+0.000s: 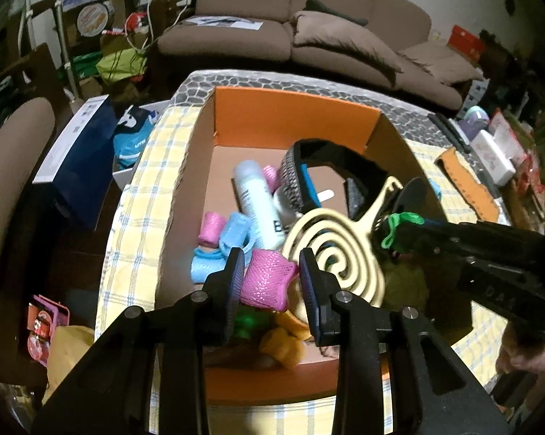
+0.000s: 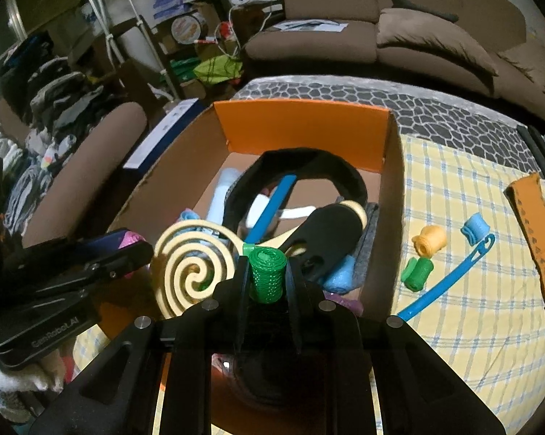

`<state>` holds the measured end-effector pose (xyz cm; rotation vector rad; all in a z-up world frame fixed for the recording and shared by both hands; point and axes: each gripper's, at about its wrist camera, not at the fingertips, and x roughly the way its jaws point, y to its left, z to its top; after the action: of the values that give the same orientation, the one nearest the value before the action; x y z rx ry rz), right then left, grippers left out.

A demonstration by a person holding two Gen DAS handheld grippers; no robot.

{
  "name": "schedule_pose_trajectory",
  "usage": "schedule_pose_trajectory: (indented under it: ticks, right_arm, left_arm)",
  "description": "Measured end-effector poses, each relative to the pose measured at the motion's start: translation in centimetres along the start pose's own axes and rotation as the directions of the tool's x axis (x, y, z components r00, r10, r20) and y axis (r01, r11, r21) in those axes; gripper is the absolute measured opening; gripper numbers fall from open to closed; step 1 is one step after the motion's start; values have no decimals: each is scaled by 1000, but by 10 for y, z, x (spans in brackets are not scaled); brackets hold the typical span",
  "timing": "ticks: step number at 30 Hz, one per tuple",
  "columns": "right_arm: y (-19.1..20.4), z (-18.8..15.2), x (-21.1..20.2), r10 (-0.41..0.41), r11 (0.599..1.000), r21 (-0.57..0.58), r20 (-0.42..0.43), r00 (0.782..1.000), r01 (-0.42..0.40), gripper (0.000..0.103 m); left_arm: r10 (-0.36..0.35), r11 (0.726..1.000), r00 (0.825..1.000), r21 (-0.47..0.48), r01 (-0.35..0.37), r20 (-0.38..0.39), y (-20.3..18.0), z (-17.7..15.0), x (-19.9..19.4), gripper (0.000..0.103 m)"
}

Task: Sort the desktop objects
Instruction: 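Lower both grippers into the box and open them to drop the spools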

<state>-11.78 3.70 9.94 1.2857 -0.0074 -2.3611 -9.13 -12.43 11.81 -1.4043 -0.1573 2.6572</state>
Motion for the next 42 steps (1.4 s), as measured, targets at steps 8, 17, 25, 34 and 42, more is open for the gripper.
schedule_pose_trajectory:
  ticks: [8, 17, 25, 34, 42]
  right_arm:
    - [-8, -1, -4, -21, 1000, 16, 1, 1000, 21, 19]
    - [-25, -7, -7, -77, 997, 28, -14, 997, 78, 19]
    - [-28, -13, 2, -109, 994, 12, -33, 994, 109, 19]
    - [-27, -17, 5, -120, 993, 0, -36, 992, 120, 20]
    - [-24, -15, -1, -115, 993, -6, -17, 993, 115, 43]
  left_arm:
    - [13, 1000, 1000, -20, -13, -10, 10, -7, 7, 29]
    - [27, 1000, 1000, -16, -27, -5, 11, -7, 7, 29]
    - [42, 999, 999, -27, -43, -10, 15, -10, 10, 30]
    - [30, 998, 999, -55, -31, -14, 19, -10, 9, 37]
    - [21, 997, 1000, -70, -20, 5, 19, -10, 2, 58]
